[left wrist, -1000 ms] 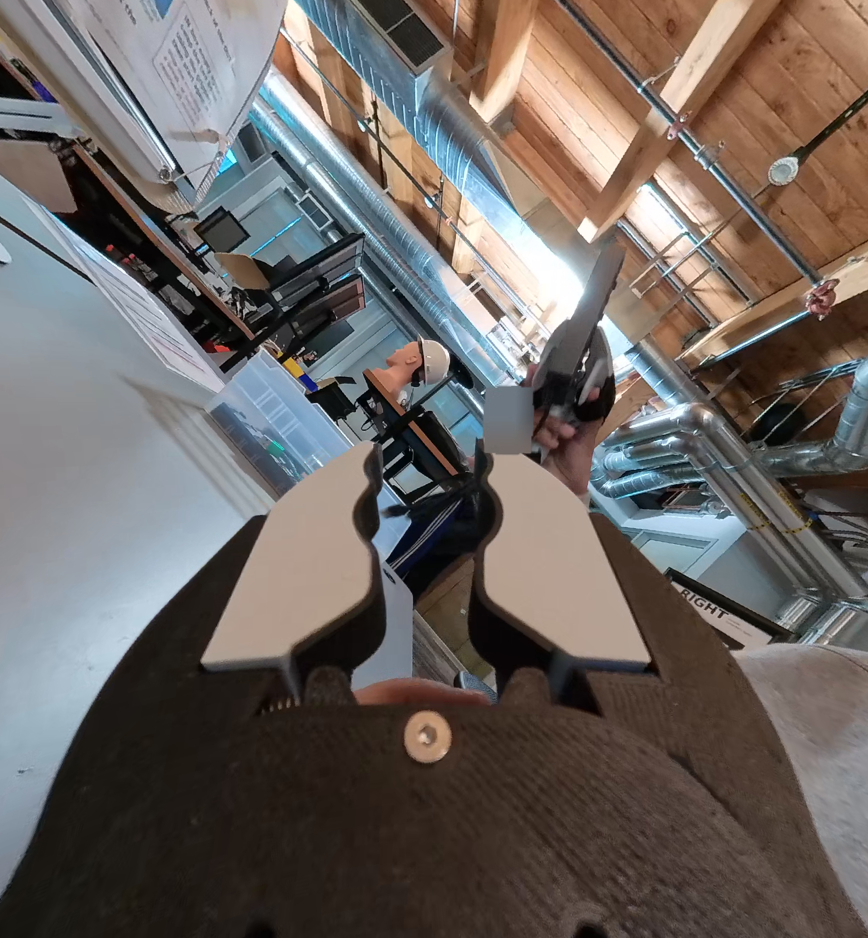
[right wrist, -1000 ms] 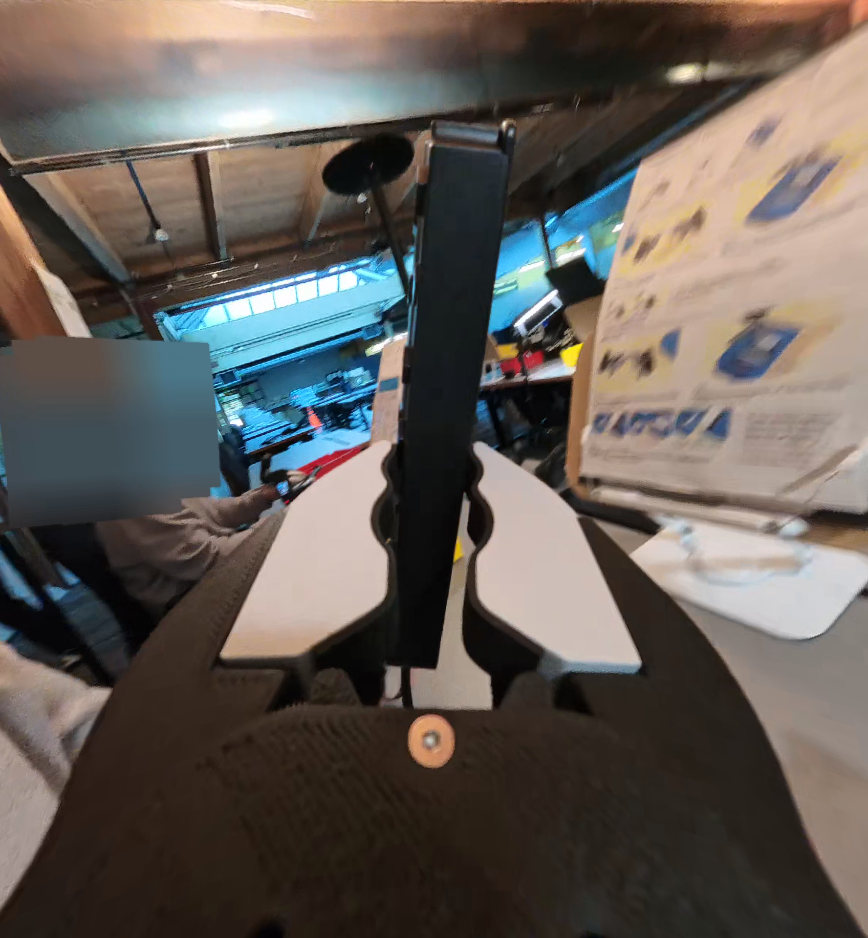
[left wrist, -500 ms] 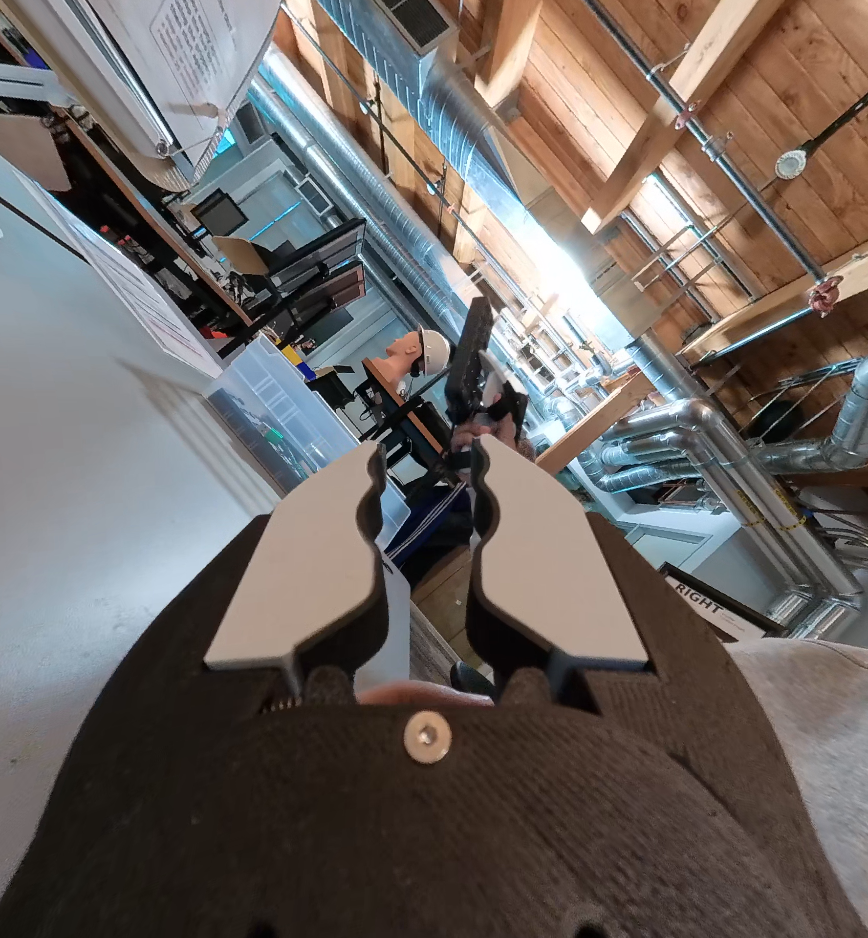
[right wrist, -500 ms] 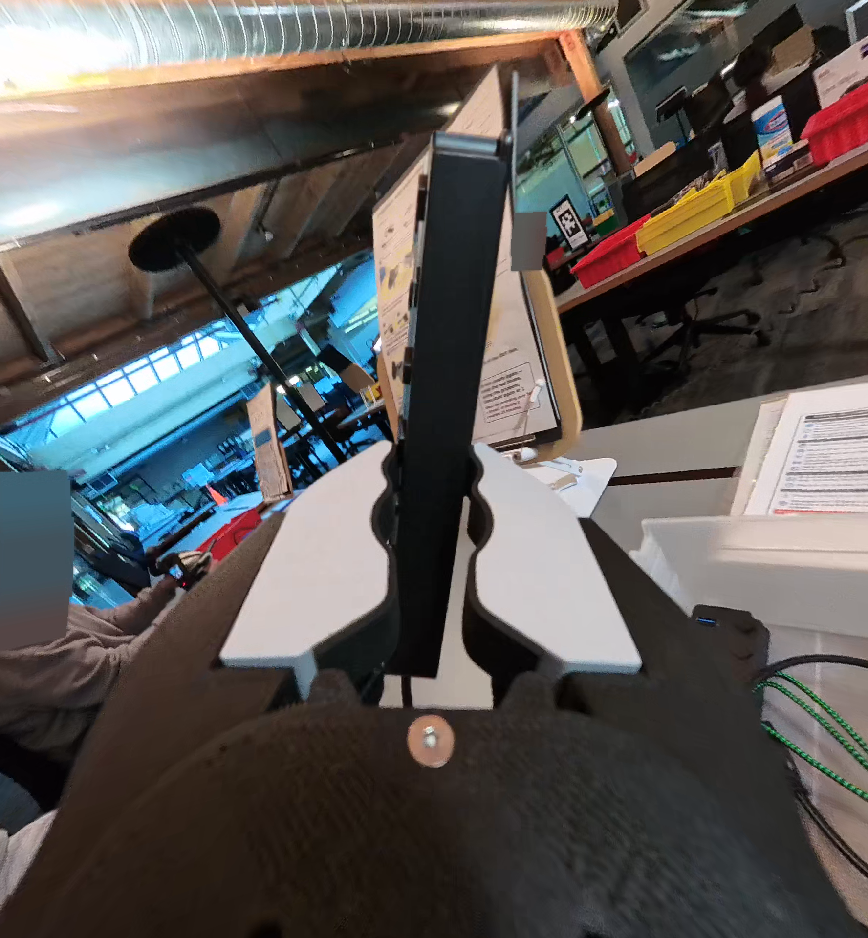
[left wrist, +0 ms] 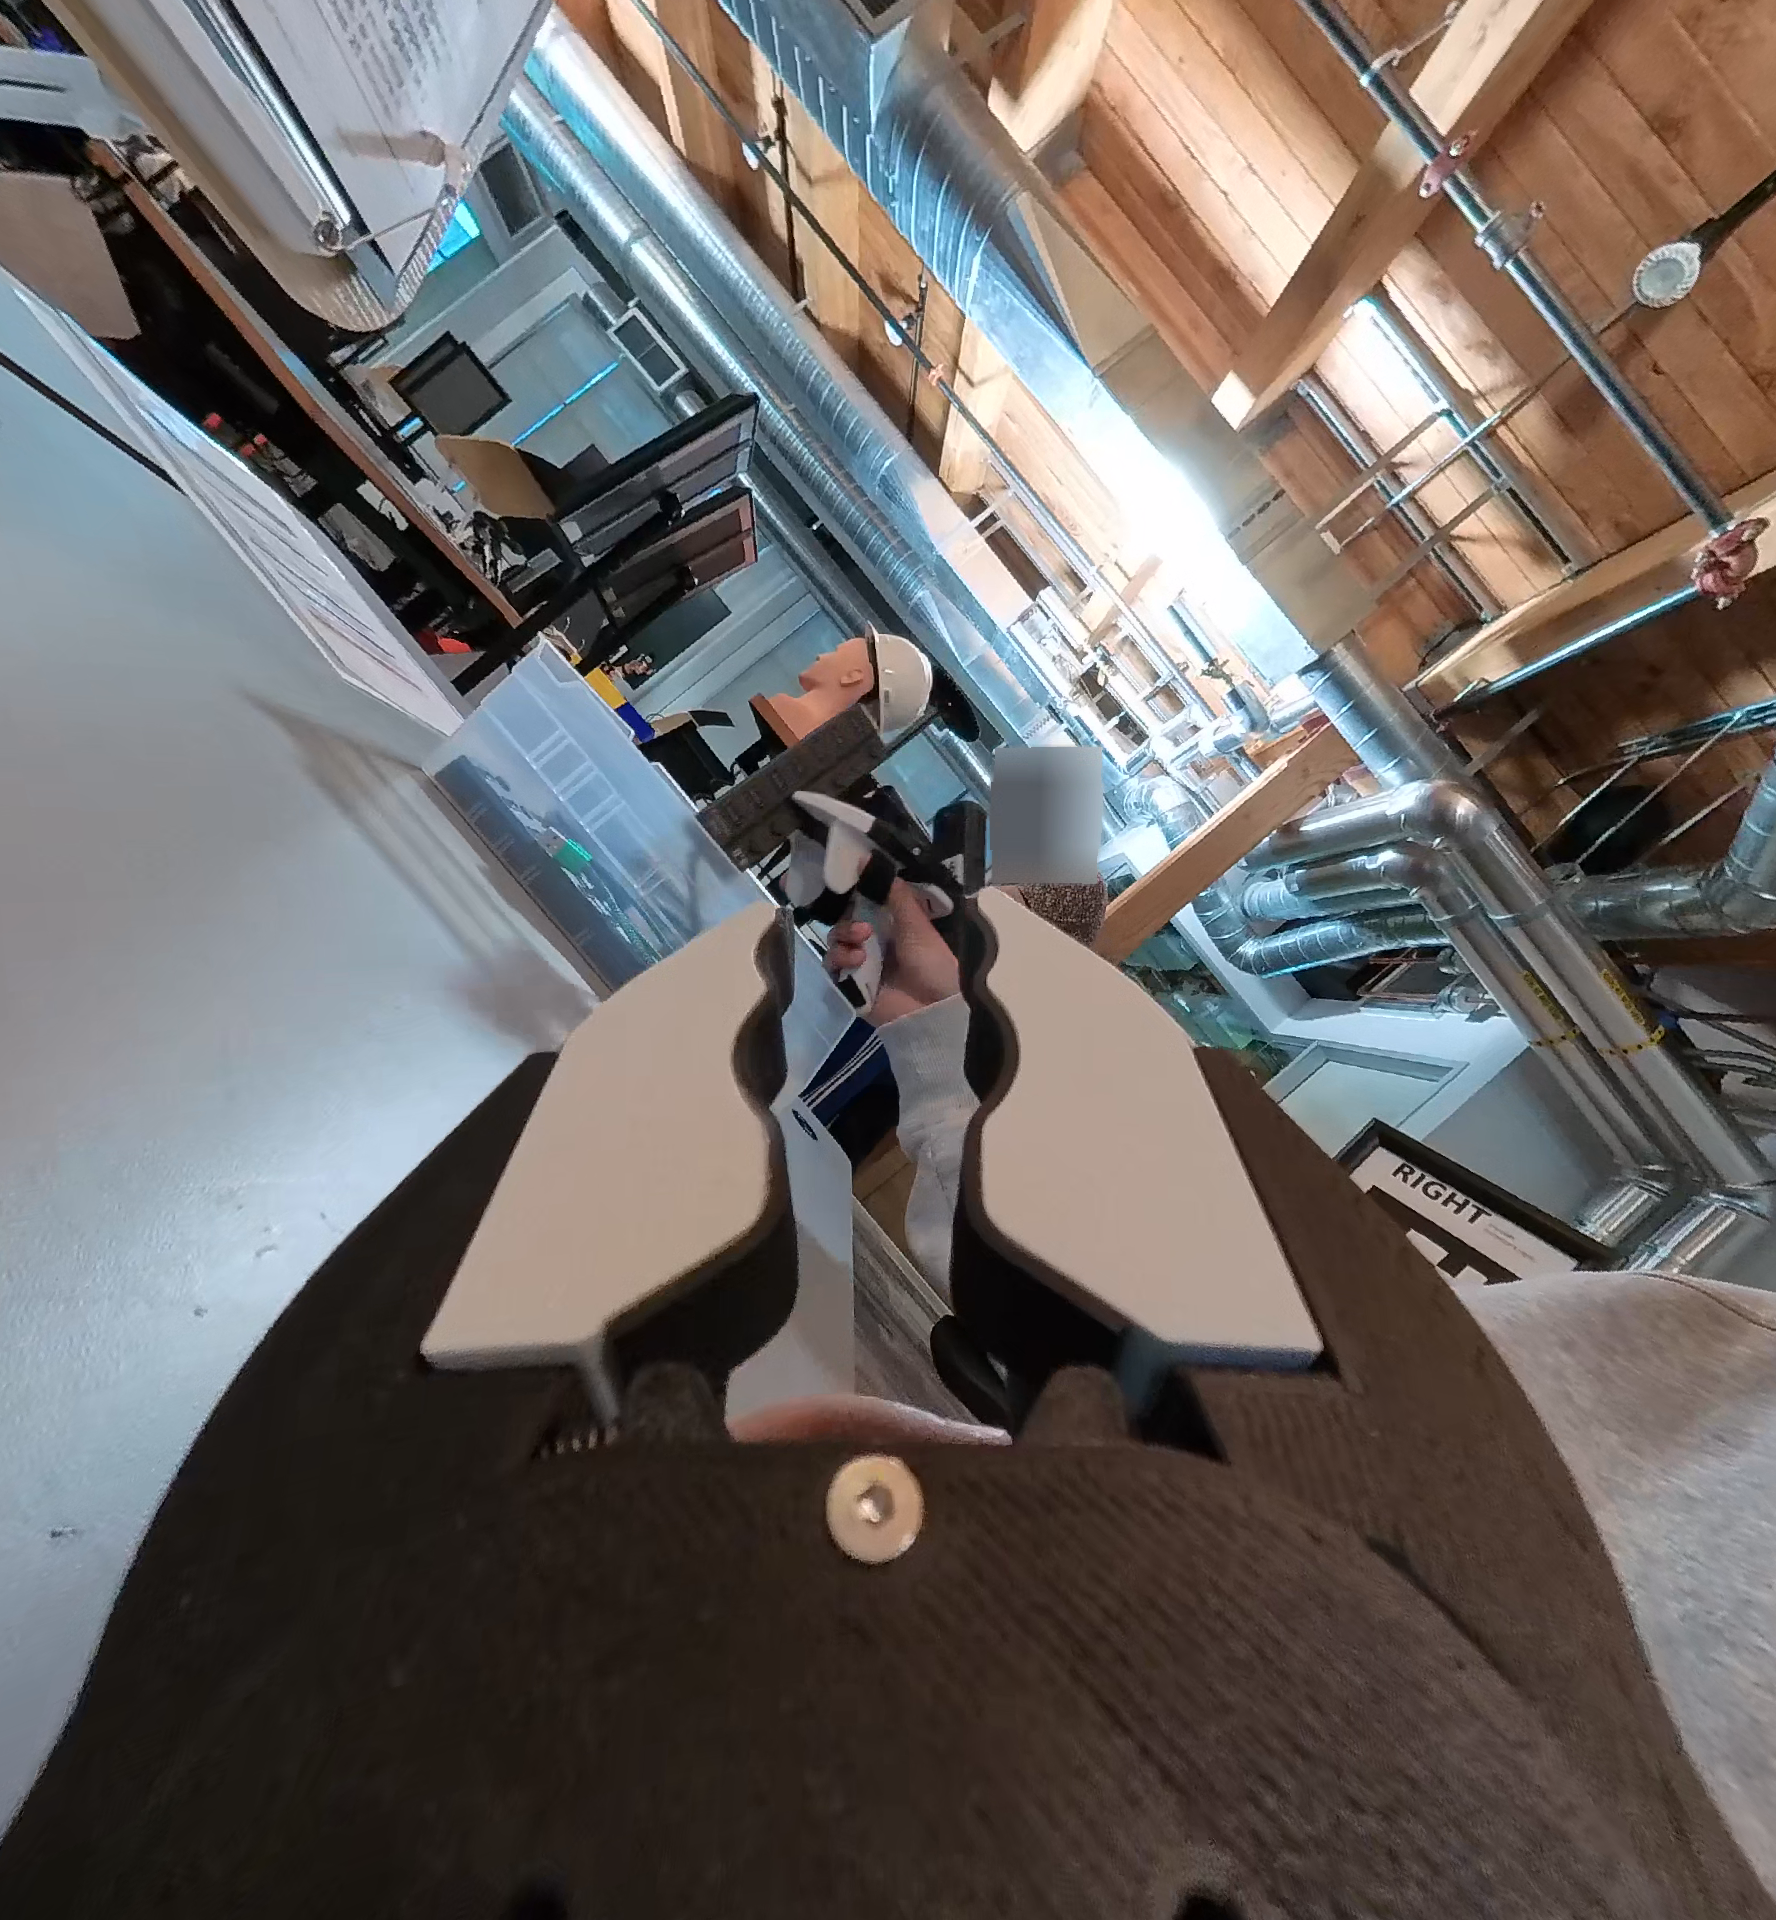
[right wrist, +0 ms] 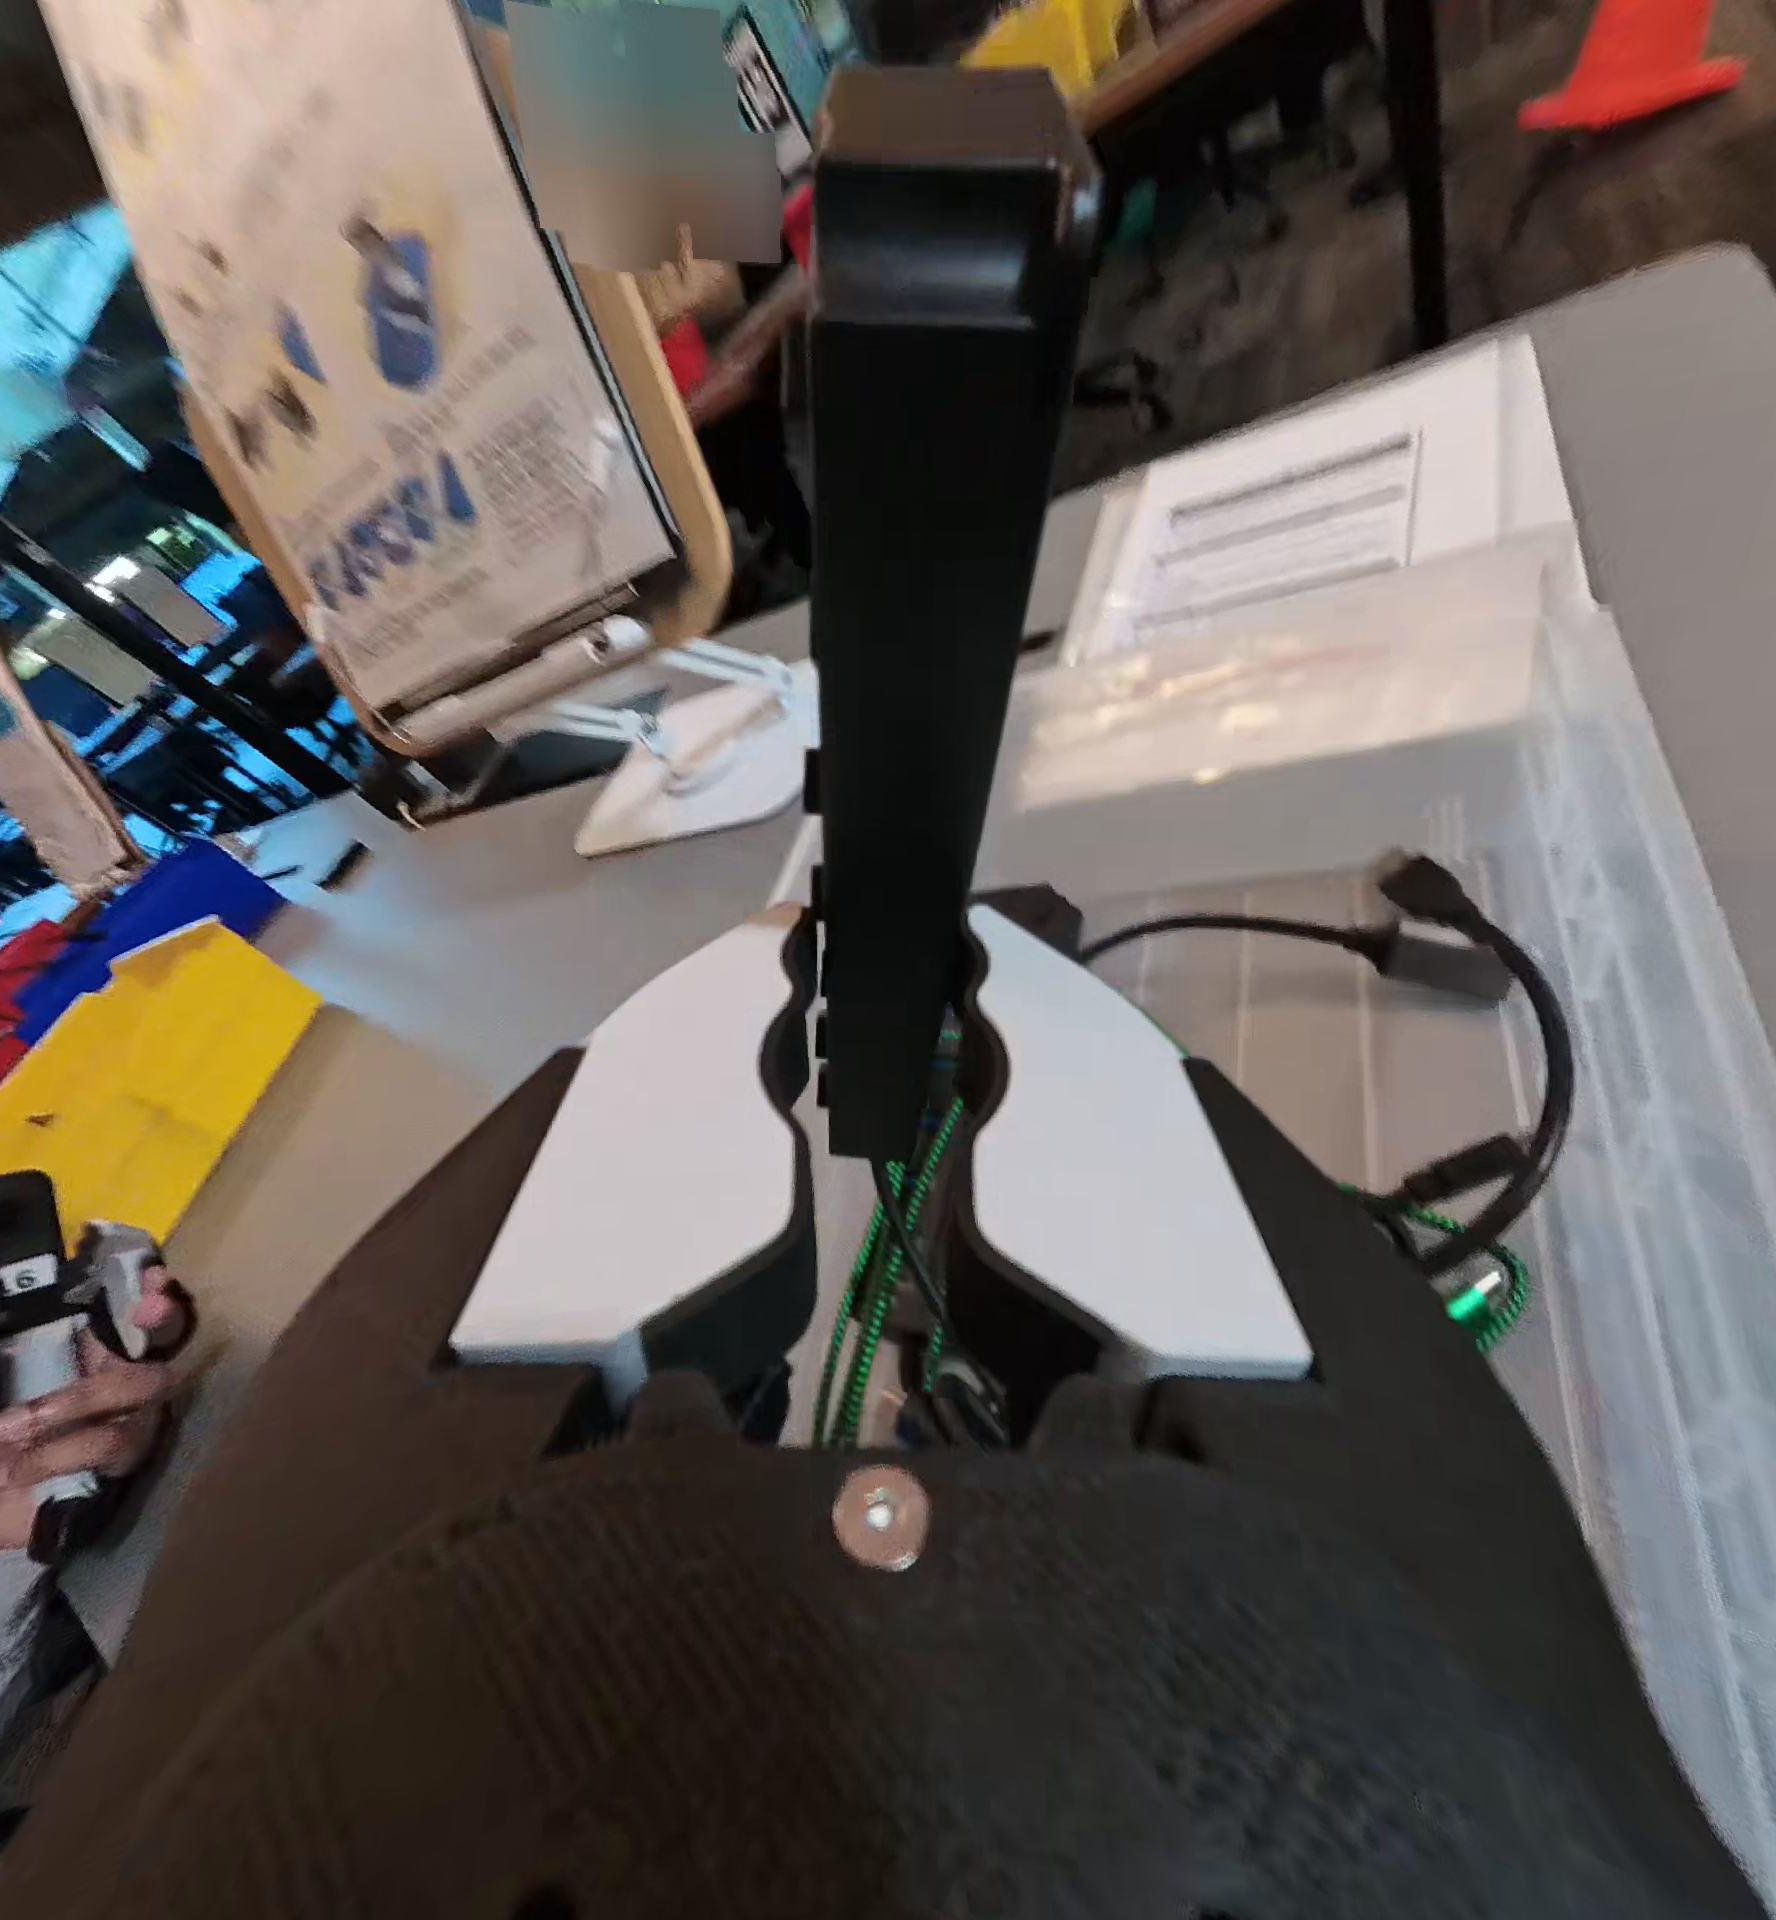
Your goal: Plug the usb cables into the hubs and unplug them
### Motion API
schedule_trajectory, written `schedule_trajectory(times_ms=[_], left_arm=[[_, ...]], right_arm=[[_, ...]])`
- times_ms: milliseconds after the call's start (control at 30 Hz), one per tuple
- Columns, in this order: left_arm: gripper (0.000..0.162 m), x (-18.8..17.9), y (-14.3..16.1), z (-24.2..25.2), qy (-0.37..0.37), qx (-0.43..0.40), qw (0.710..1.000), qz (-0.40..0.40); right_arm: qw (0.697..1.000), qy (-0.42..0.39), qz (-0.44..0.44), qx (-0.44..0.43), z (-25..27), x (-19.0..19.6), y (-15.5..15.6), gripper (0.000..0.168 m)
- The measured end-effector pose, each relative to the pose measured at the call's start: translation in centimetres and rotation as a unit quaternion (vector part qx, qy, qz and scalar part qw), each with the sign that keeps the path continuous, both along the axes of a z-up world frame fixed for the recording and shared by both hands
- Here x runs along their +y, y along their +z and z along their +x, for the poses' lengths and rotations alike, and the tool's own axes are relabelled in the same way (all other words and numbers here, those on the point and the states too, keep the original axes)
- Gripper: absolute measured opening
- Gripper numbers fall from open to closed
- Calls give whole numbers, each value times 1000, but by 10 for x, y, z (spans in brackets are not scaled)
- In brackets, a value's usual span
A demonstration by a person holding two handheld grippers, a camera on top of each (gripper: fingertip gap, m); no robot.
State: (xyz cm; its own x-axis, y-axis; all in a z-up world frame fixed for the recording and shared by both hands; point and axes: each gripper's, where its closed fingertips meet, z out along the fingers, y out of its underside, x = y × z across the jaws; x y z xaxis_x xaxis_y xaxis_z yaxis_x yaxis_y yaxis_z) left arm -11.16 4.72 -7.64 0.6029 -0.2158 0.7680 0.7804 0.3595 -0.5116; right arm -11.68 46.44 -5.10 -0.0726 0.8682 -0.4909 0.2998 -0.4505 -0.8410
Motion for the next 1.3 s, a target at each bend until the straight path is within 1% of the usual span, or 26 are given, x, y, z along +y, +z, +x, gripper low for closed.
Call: schedule_trajectory(times_ms=[67, 167, 200, 300, 333, 367, 400, 500, 633, 700, 767, 833, 933, 1067, 1167, 1233, 1300], left_arm=[[31, 0, -1, 0, -1, -1, 1000, -1], [31, -1, -1, -1, 0, -3, 1000, -1], [31, -1, -1, -1, 0, -3, 1000, -1], [31, -1, -2, -2, 0, -5, 1000, -1], [31, -1, -2, -2, -1, -6, 1000, -1], [31, -1, -3, -2, -1, -7, 1000, -1], [31, -1, -3, -2, -2, -8, 1000, -2], [31, -1, -4, -2, -2, -9, 1000, -2], [31, 0, -5, -3, -4, -13, 1000, -3], [31, 0, -5, -2, -5, -14, 1000, -2], [31, 0, -4, -2, -4, -14, 1000, -2], [31, 0, -4, -1, -4, -13, 1000, -2], [31, 0, -4, -1, -3, -14, 1000, -2], [31, -1, -5, -2, -3, -15, 1000, -3], [30, 0, -6, -2, -4, -17, 1000, -4], [31, 0, -7, -3, -6, -20, 1000, -3], [31, 0, -7, -3, -7, -24, 1000, -2]], right_arm=[[1000, -6, -6, -26, -2, 2, -17, 25], [998, -25, -33, -50, -6, 6, -34, 26], [997, -29, -39, -56, -6, 8, -37, 32], [995, -38, -43, -84, -5, 12, -49, 56], [994, -44, -36, -93, -3, 15, -51, 60], [994, -44, -28, -98, 0, 17, -51, 55], [995, -44, -25, -91, 3, 19, -46, 46], [995, -67, -22, -66, 14, 30, -25, 46], [996, -88, 9, -22, 31, 44, 3, 46], [994, -108, 27, -6, 41, 55, 10, 46], [989, -143, 46, -1, 53, 71, 11, 48], [979, -185, 81, -14, 66, 89, 3, 50], [959, -229, 157, -57, 83, 108, -19, 52], [937, -240, 234, -101, 97, 109, -47, 61], [933, -234, 244, -119, 107, 104, -66, 63], [938, -226, 226, -130, 113, 101, -79, 64], [949, -213, 191, -129, 115, 97, -88, 60]])
